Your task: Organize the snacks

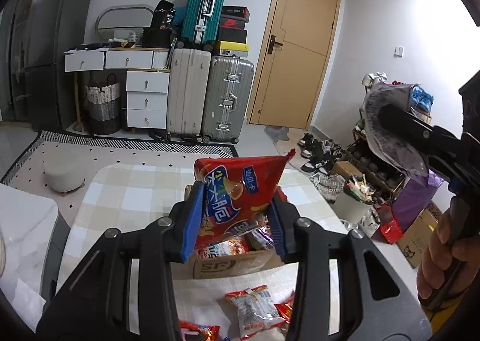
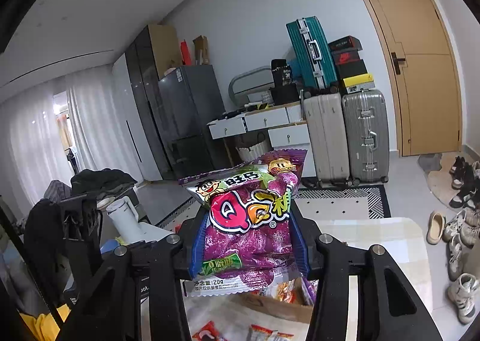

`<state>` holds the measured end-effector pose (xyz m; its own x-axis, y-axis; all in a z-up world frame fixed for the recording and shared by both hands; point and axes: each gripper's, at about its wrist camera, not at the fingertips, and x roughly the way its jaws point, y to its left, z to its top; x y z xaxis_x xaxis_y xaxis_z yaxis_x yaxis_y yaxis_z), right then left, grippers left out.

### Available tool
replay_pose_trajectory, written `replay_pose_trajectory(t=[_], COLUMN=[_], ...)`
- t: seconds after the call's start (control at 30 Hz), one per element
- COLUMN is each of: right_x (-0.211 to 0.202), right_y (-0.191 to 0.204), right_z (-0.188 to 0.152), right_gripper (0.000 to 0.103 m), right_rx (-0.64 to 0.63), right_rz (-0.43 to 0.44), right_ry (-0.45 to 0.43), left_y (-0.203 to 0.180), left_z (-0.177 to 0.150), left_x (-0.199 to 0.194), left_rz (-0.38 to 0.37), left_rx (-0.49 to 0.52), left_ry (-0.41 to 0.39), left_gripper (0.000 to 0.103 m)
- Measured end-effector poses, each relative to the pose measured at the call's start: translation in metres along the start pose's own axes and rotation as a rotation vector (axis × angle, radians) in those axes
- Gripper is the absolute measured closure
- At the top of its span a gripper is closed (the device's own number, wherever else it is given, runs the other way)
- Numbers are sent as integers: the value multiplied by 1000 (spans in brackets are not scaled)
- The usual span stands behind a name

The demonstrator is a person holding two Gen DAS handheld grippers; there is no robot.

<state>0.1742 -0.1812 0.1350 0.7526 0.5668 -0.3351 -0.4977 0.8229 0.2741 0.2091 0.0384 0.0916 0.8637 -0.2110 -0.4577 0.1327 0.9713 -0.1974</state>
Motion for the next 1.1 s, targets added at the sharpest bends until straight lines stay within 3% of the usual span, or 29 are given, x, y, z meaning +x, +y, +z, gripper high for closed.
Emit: replay_pose_trajectory(t=[0.2, 0.67, 1.1], right_x=[52, 171, 228], right_y=[-30, -105, -135], right_z=[-7, -64, -100], right_gripper=[55, 55, 55], right_rx=[35, 109, 125], right_rz=[-15, -69, -90], right_ry=[71, 312, 449], left_y=[13, 26, 44], left_z=[12, -9, -35], left_x=[61, 239, 334], left_rz=[-23, -31, 1], left_rx=[-18, -23, -31], left_ry=[82, 317, 408], left_gripper=[66, 66, 65])
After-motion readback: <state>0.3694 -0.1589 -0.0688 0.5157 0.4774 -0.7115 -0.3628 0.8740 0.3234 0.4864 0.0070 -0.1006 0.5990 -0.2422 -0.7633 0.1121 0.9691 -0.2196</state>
